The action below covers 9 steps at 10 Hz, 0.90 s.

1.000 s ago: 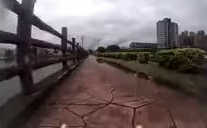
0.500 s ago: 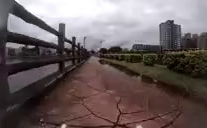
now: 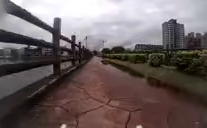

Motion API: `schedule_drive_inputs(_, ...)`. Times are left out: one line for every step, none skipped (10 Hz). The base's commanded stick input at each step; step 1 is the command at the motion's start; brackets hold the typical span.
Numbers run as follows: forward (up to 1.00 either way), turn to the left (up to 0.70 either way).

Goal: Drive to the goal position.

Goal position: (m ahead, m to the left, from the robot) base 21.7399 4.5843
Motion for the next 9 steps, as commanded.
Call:
schedule_drive_inputs(0.85, -0.32)
schedule_drive_inputs(0.85, -0.33)
schedule_drive_inputs(0.85, -0.33)
schedule_drive_inputs(0.85, -0.33)
schedule_drive_inputs(0.85, -0.33)
schedule_drive_inputs(0.85, -0.15)
schedule_drive_inputs(0.85, 0.01)
schedule_drive_inputs(0.85, 0.01)
schedule_drive_inputs(0.85, 0.01)
